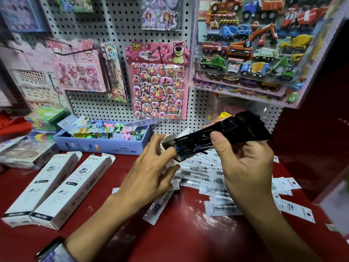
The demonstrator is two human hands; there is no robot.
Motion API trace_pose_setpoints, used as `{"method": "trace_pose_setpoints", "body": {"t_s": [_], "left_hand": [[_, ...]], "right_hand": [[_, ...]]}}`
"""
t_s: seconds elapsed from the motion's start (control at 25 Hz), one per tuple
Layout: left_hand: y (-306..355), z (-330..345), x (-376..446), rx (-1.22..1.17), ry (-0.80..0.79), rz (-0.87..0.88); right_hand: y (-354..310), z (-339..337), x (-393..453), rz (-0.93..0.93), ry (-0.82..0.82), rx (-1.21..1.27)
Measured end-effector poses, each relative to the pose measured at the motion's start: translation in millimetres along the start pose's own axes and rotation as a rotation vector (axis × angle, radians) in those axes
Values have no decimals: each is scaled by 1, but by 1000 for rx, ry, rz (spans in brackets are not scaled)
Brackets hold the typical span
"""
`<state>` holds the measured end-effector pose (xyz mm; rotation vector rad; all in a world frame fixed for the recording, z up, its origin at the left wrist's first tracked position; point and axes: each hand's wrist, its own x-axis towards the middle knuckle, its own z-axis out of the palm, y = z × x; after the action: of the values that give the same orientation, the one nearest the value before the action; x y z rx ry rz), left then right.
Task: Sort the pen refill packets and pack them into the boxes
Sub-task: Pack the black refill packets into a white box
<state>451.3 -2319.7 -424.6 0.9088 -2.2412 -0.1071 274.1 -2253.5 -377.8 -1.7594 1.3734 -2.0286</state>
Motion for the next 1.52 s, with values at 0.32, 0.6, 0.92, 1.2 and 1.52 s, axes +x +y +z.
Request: {"method": "trace_pose_setpoints", "body": {"t_s": [0.32, 0.6, 0.92, 1.2, 1.52], "left_hand": [[8, 2, 1, 43, 44, 44], [0, -1, 1, 65, 65, -11], [6, 4, 2, 122, -4, 38], [8, 4, 0, 20, 2, 48], [13, 10, 0, 74, -40, 89]], "right_hand": [[12, 7, -8, -116, -38, -139], [14, 1, -3, 67, -202, -69], [24, 9, -10, 214, -239, -221], [25, 9, -10, 218, -252, -380], [32, 16, -19, 136, -297, -628]]}}
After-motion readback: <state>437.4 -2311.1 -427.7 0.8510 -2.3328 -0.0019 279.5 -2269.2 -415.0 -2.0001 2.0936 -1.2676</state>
